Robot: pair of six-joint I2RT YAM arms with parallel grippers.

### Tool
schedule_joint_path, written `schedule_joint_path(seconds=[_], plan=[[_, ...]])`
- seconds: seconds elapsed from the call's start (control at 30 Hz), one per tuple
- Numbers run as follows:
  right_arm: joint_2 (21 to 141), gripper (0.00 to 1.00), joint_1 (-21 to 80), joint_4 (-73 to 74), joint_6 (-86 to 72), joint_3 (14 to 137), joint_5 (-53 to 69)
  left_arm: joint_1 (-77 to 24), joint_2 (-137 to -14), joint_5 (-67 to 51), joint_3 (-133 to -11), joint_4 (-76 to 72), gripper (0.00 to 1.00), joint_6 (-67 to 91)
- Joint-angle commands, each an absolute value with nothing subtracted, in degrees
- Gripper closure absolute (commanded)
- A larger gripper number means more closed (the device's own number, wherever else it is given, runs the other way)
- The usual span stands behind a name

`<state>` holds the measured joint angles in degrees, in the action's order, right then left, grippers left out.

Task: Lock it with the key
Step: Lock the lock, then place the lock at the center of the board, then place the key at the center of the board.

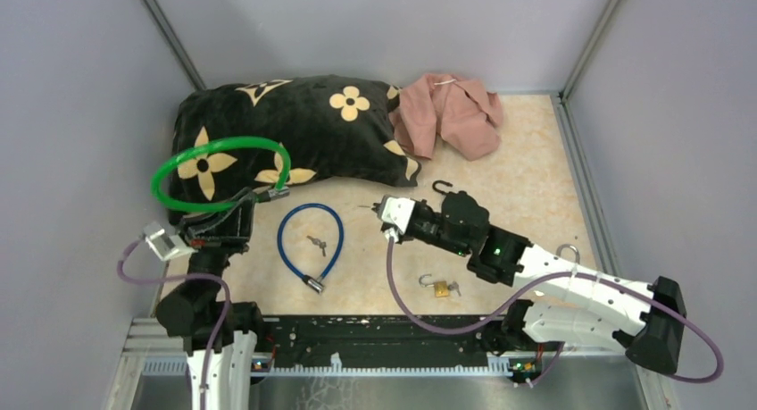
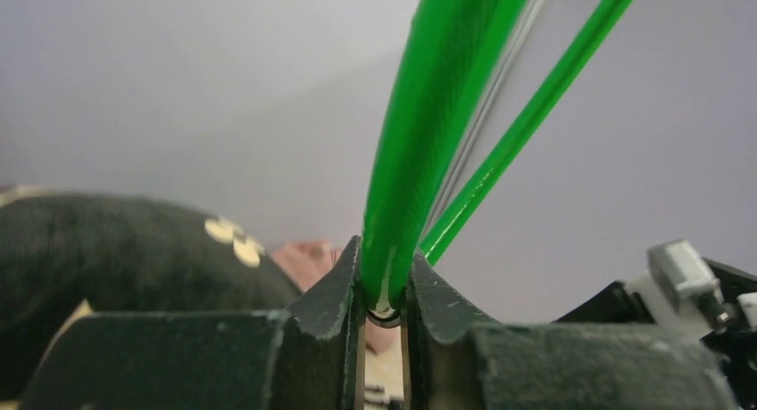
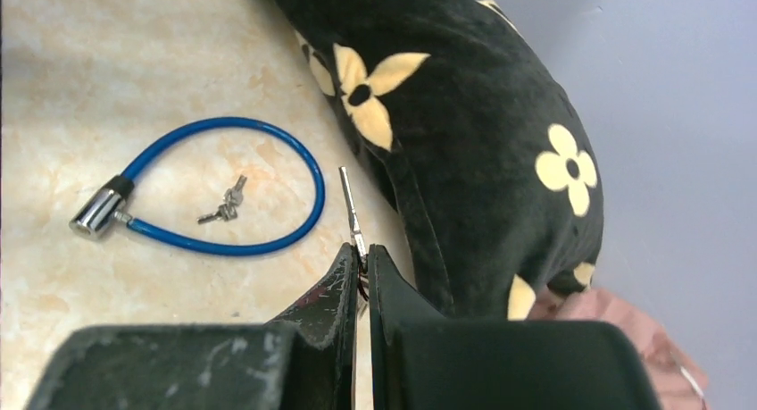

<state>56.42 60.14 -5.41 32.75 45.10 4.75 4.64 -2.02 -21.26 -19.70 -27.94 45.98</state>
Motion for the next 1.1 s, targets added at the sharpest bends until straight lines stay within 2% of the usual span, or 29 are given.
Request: schedule_joint_path(seconds=[0.0, 0.13, 0.2, 0.33, 0.47, 0.63, 0.9, 1.0, 1.03, 1.07], plan=[[51.6, 1.00, 60.2, -6.5, 21.8, 46.8, -3.8, 4.6, -9.5, -27.6, -22.7, -5.3, 1.00, 47.0], [50.9, 1.00, 60.1, -0.5, 13.6, 50.5, -8.0, 0.7, -23.9, -43.4, -21.4, 3.0, 1.00, 39.7], [50.9, 1.00, 60.2, 1.8, 8.8, 51.3, -7.7, -2.3, -29.8, -47.6, -21.8, 5.6, 1.00, 35.6], [51.5, 1.00, 60.2, 3.6, -0.8, 51.0, -5.5, -12.1, -36.9, -46.5, -22.8, 8.9, 1.00, 32.6], [54.9, 1.00, 60.3, 3.5, -11.9, 48.4, -2.9, -19.3, -47.5, -49.0, -20.1, -2.7, 1.00, 40.6], [57.6, 1.00, 60.3, 5.1, -20.8, 45.3, -5.9, -27.6, -57.4, -41.9, -19.4, -4.6, 1.00, 41.2], [65.8, 1.00, 60.3, 6.6, -27.4, 43.6, -10.8, -37.6, -64.9, -37.1, -20.8, -13.9, 0.63, 37.3], [70.8, 1.00, 59.9, 11.3, -30.1, 46.1, -12.3, -37.9, -65.1, -33.3, -20.4, -12.3, 0.37, 36.2], [72.2, 0.91, 59.5, 13.8, -30.9, 47.5, -13.5, -37.8, -64.3, -31.5, -20.1, -11.2, 0.26, 36.0], [73.4, 0.71, 59.0, 16.6, -31.2, 48.9, -14.3, -37.7, -62.9, -29.5, -19.8, -10.1, 0.16, 35.8]])
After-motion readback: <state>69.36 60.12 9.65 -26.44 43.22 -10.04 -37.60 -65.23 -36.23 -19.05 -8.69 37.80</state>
